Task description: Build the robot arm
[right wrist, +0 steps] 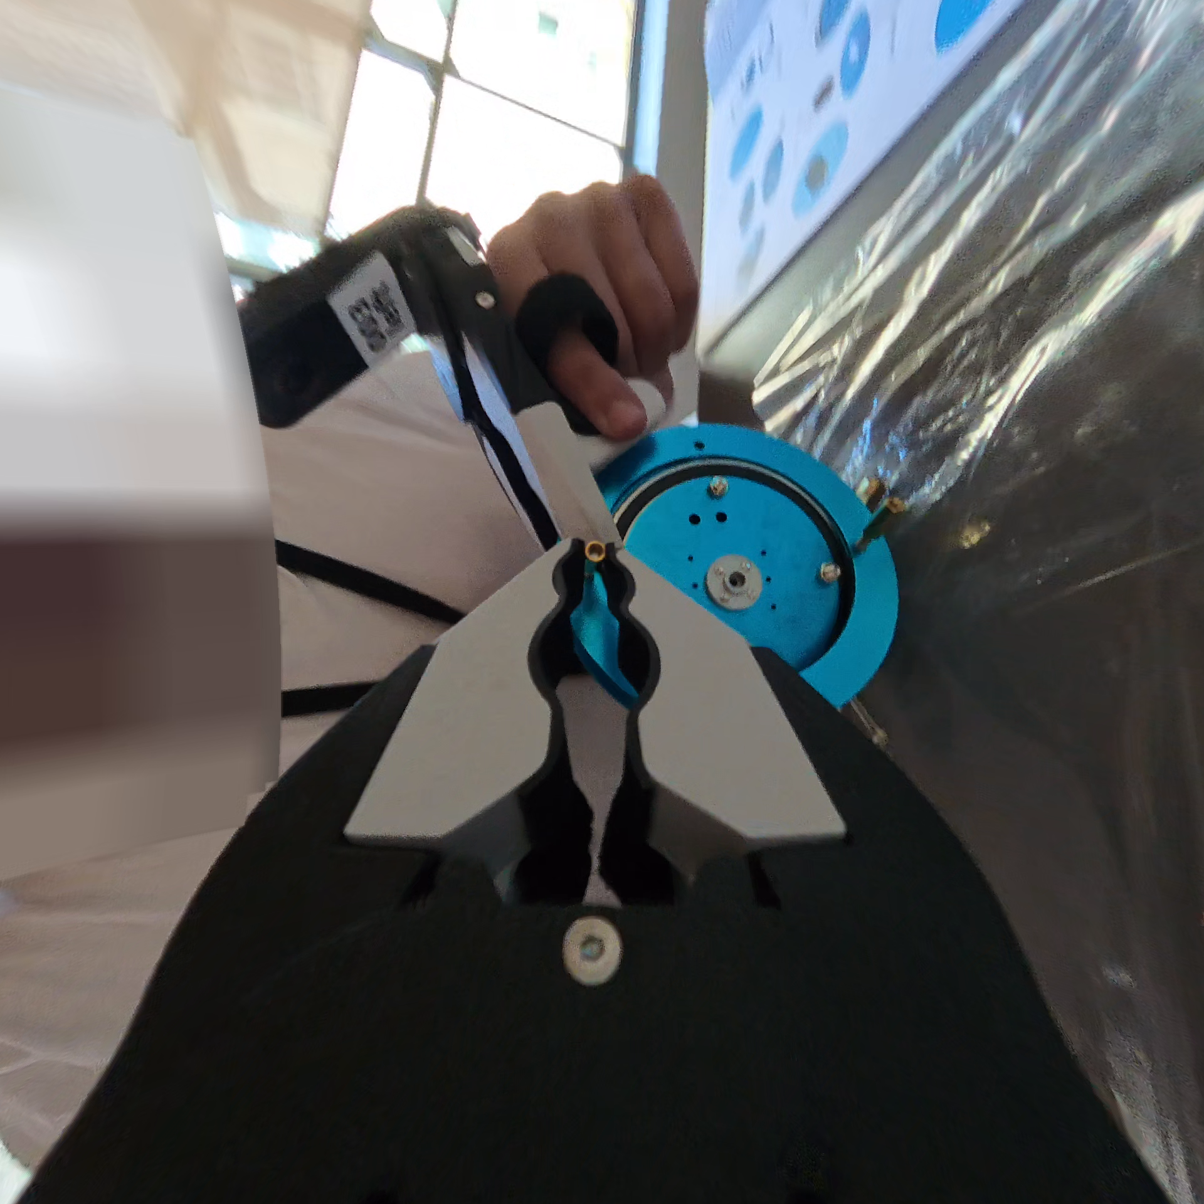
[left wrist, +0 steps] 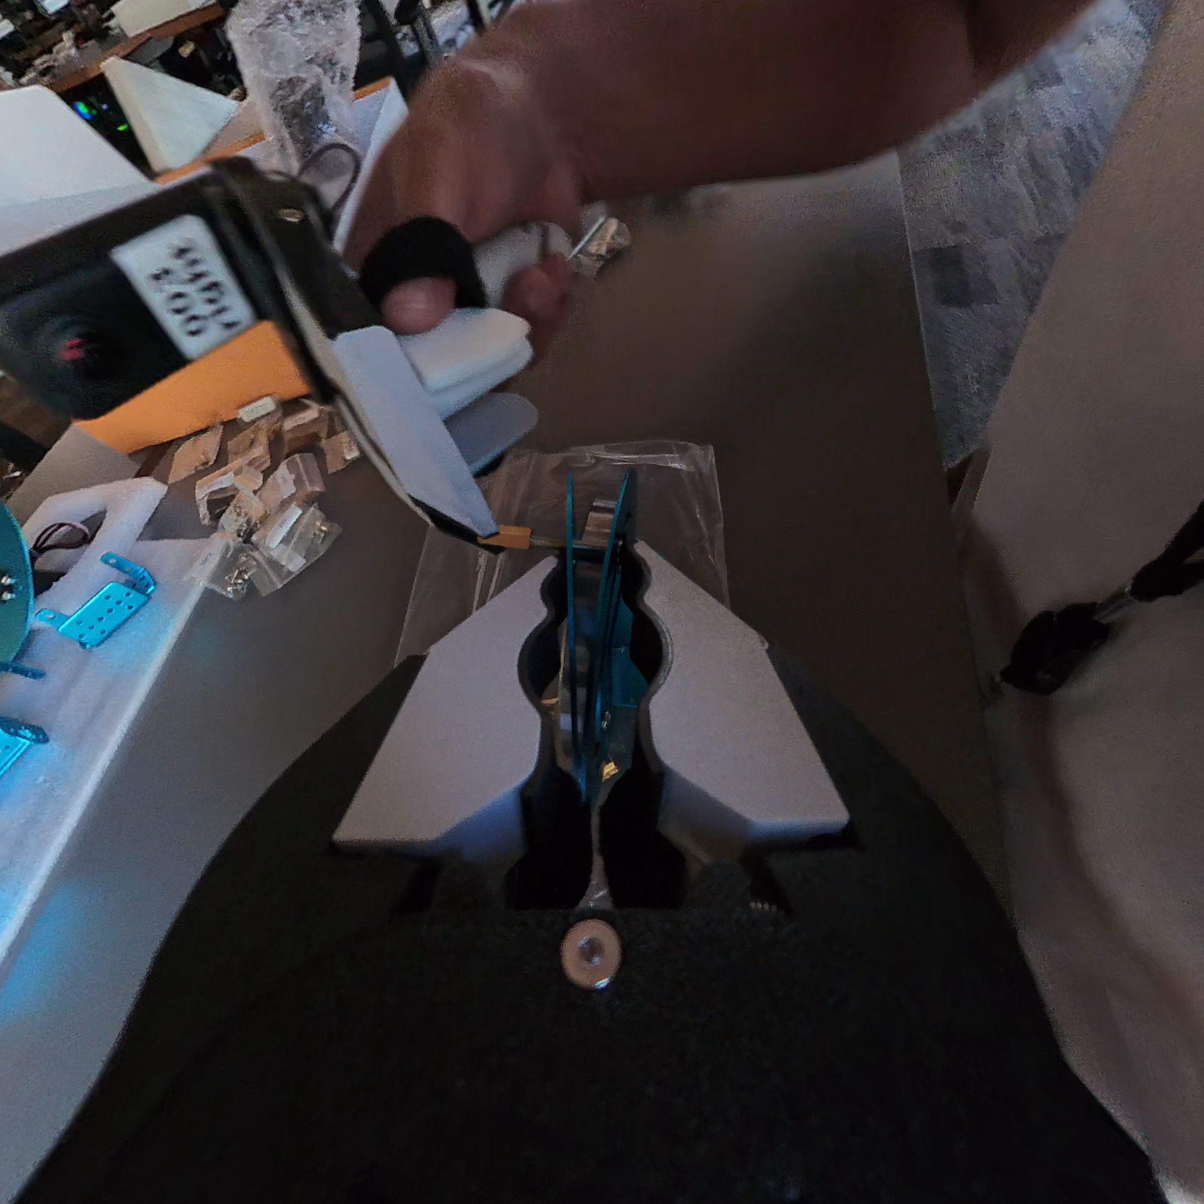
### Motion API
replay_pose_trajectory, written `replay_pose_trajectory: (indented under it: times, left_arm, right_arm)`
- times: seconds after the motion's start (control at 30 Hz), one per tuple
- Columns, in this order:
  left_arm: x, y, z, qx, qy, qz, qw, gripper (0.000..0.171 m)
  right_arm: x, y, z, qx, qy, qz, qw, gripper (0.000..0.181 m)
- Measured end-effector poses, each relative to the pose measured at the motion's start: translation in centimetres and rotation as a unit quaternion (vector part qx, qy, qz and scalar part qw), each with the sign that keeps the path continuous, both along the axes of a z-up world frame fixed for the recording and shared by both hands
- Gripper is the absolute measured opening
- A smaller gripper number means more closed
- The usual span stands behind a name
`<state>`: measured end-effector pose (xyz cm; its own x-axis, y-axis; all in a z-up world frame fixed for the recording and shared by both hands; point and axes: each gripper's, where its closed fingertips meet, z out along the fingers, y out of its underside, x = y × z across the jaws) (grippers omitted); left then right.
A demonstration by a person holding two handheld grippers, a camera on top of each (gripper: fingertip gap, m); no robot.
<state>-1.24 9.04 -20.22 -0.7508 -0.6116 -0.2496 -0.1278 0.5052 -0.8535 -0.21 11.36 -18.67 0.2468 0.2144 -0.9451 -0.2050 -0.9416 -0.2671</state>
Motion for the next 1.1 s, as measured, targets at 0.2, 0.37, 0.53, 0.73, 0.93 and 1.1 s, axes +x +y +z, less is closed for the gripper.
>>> replay_pose_trajectory:
  times: [0.2, 0.37, 0.53, 0.73, 0.93, 1.1]
  left_arm:
    - [-0.2, -0.2, 0.1, 0.000, -0.017, -0.091, 0.996, 0.015]
    - [-0.1, 0.7, 0.2, -0.033, 0.007, -0.183, 0.983, 0.015]
    - [0.6, 1.4, 0.4, -0.088, 0.029, -0.211, 0.973, 0.015]
    - [0.8, 1.7, 0.5, -0.118, 0.031, -0.218, 0.968, 0.015]
    - [0.5, 1.6, 0.5, -0.124, 0.031, -0.234, 0.964, 0.015]
    - [0.4, 1.6, 0.5, -0.128, 0.029, -0.236, 0.963, 0.015]
  right_arm:
    - [0.8, -1.4, 0.1, 0.177, -0.185, 0.227, 0.940, 0.008]
    - [1.4, 0.4, 1.2, 0.482, -0.163, 0.193, 0.839, 0.018]
    - [0.9, 0.5, 2.0, 0.568, -0.204, 0.188, 0.775, 0.021]
    - [1.5, 1.2, 1.4, 0.593, -0.260, 0.179, 0.741, 0.012]
    - [1.4, 0.7, 0.3, 0.568, -0.187, 0.203, 0.776, 0.015]
    - [1.4, 0.9, 0.3, 0.575, -0.128, 0.185, 0.787, 0.010]
